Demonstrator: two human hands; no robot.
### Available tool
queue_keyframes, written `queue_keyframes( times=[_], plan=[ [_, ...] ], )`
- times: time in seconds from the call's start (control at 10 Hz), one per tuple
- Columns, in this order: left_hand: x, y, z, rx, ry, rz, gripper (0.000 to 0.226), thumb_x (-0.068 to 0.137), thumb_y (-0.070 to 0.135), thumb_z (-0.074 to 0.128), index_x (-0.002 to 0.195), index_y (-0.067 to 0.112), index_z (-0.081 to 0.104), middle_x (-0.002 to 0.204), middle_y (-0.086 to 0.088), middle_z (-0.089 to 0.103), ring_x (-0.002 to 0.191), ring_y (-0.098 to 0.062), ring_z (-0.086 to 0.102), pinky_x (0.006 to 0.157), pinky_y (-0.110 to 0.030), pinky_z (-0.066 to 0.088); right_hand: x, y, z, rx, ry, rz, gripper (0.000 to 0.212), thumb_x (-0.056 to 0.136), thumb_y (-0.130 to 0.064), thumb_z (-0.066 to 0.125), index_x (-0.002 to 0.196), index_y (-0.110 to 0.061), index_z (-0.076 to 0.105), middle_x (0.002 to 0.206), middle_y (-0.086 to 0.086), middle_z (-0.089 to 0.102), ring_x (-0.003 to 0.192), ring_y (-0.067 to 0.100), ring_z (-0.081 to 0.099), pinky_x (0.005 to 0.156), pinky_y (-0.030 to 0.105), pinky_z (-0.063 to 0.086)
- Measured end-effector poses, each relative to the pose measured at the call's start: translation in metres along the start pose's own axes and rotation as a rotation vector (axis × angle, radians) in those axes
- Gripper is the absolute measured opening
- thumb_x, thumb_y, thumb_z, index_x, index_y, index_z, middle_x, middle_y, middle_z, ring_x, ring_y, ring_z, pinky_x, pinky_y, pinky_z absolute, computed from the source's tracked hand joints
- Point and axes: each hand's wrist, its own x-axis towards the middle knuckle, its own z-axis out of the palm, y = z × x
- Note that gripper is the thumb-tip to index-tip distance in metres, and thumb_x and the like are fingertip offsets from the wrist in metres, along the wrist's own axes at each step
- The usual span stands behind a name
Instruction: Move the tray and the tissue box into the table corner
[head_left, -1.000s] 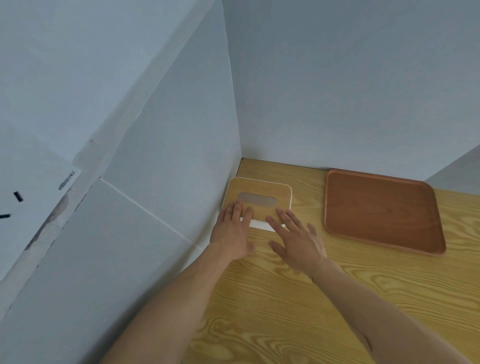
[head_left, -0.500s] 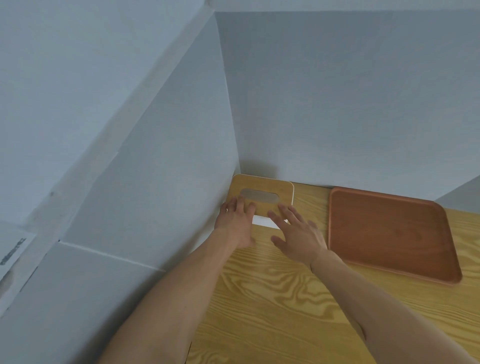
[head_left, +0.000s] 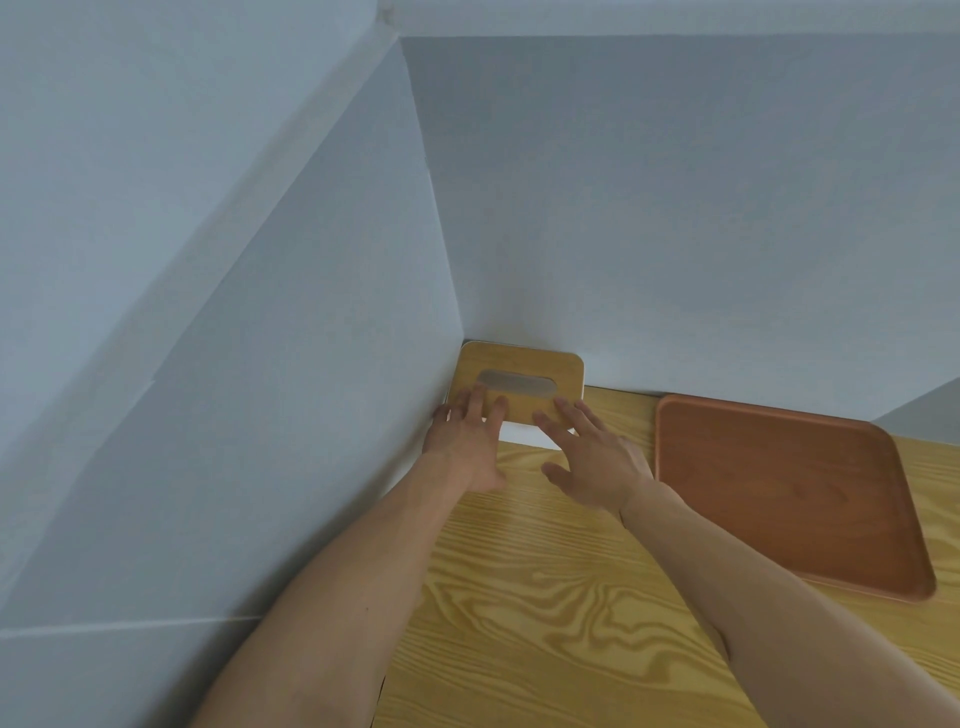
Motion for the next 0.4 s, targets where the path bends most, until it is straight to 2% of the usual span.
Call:
queue_keyframes(
  times=[0.2, 0.3, 0.4],
  plan=[
    [0.0, 0.001, -0.005, -0.042, -0.003, 0.003, 0.101, 0.078, 0.046, 0.071, 0.153, 0.02, 0.009, 0.164, -0.015, -0.002, 0.15, -0.03, 0.002, 0.12, -0.049, 0.015, 0.001, -0.002, -0.003, 0.033, -0.039, 0.004, 0.069, 0.095, -0.055, 0.043, 0.153, -0.044, 0.009, 0.166, -0.012, -0.006, 0.151, 0.011, -0.006, 0.106, 0.046, 0.042],
    [0.0, -0.001, -0.012, -0.09, -0.004, 0.001, 0.096, 0.077, 0.048, 0.071, 0.152, 0.021, 0.015, 0.163, -0.013, 0.003, 0.15, -0.028, 0.005, 0.119, -0.05, 0.017, 0.005, -0.003, -0.013, 0.044, -0.053, 0.002, 0.067, 0.094, -0.056, 0.044, 0.153, -0.041, 0.015, 0.166, -0.008, 0.002, 0.151, 0.014, 0.004, 0.11, 0.046, 0.037],
    [-0.005, 0.003, -0.025, -0.172, 0.027, 0.011, 0.086, 0.079, 0.049, 0.064, 0.15, 0.022, 0.024, 0.162, -0.009, 0.017, 0.147, -0.028, 0.016, 0.114, -0.049, 0.028, 0.007, -0.005, -0.034, 0.021, -0.019, -0.033, 0.058, 0.096, -0.053, 0.044, 0.15, -0.035, 0.031, 0.161, -0.004, 0.027, 0.144, 0.016, 0.028, 0.11, 0.045, 0.035]
  ],
)
